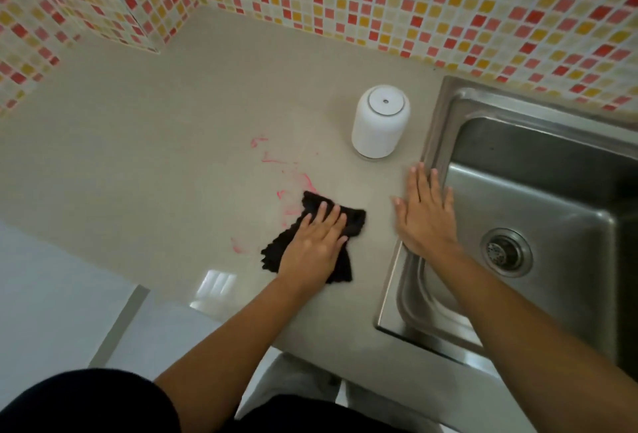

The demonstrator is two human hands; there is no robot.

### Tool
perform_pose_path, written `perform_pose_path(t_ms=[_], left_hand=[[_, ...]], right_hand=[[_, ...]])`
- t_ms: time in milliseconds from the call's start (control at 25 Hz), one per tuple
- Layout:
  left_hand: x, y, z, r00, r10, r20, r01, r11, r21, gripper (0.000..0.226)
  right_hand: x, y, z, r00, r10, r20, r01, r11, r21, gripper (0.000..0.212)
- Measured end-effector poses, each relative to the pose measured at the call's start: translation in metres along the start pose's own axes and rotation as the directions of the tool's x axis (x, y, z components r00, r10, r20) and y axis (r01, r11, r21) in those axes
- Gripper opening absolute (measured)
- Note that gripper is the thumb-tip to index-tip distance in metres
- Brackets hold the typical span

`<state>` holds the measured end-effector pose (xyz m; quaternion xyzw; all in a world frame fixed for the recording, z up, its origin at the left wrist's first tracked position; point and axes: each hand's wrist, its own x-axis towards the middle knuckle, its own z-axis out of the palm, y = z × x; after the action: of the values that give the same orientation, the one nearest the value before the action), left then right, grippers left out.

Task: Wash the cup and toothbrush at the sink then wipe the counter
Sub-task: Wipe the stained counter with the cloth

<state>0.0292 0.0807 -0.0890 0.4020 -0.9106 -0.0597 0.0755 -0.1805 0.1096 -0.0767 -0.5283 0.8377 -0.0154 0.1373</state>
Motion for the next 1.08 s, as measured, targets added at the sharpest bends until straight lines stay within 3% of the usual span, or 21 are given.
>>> perform_pose_path(t_ms=[160, 240, 360, 440, 520, 560, 640, 720, 800, 880, 960, 1080], left_hand=[[-0.056, -0.015, -0.007, 0.954, 0.297, 0.042, -0.295, 0.954, -0.054, 0.050], [-0.040, -0.042, -0.005, 0.967, 0.255, -0.024, -0.256, 0.967, -0.017, 0.047], [0.030, -0.023, -0.001, 0.994, 0.077, 0.075, -0.075, 0.997, -0.029, 0.044], [0.029, 0.009, 0.012, 0.983, 0.184, 0.004, -0.184, 0.983, 0.007, 0.046], [-0.024, 0.003, 0.010, 0.937, 0.341, 0.078, -0.342, 0.940, -0.004, 0.046], [-0.051, -0.020, 0.007, 0.932, 0.355, 0.074, -0.355, 0.935, -0.013, 0.045], [-0.079, -0.085, -0.008, 0.968, 0.249, 0.033, -0.249, 0.968, -0.005, 0.043], [-0.067, -0.152, -0.020, 1.000, -0.006, -0.007, 0.007, 0.998, 0.063, 0.044], [-0.015, -0.206, -0.031, 0.943, -0.333, -0.016, 0.333, 0.942, 0.045, 0.046], [0.056, -0.233, -0.039, 0.863, -0.506, 0.002, 0.506, 0.863, -0.016, 0.045], [0.118, -0.223, -0.033, 0.860, -0.510, -0.010, 0.509, 0.859, -0.046, 0.045], [0.133, -0.163, -0.016, 0.972, -0.229, 0.052, 0.233, 0.967, -0.099, 0.047]], right_hand=[[-0.004, -0.005, 0.000, 0.998, 0.057, -0.018, -0.058, 0.997, -0.048, 0.060], [-0.003, -0.005, -0.002, 0.998, 0.063, -0.014, -0.063, 0.996, -0.070, 0.059], [-0.004, -0.008, -0.001, 0.996, 0.081, -0.032, -0.084, 0.990, -0.109, 0.059], [-0.005, -0.010, 0.001, 0.992, 0.119, -0.030, -0.122, 0.984, -0.127, 0.060], [-0.005, -0.010, 0.004, 0.990, 0.138, -0.029, -0.140, 0.982, -0.123, 0.060], [-0.005, -0.011, 0.004, 0.989, 0.143, -0.029, -0.146, 0.982, -0.117, 0.060], [-0.005, -0.010, 0.006, 0.989, 0.140, -0.038, -0.144, 0.982, -0.119, 0.060], [-0.004, -0.008, 0.006, 0.991, 0.133, -0.028, -0.136, 0.982, -0.132, 0.060], [-0.004, -0.008, 0.006, 0.991, 0.132, -0.025, -0.134, 0.982, -0.132, 0.062], [-0.003, -0.009, 0.004, 0.991, 0.132, -0.016, -0.133, 0.983, -0.126, 0.062], [-0.004, -0.009, 0.005, 0.992, 0.127, -0.002, -0.126, 0.984, -0.127, 0.061], [-0.003, -0.009, 0.007, 0.992, 0.123, -0.026, -0.125, 0.988, -0.094, 0.068]])
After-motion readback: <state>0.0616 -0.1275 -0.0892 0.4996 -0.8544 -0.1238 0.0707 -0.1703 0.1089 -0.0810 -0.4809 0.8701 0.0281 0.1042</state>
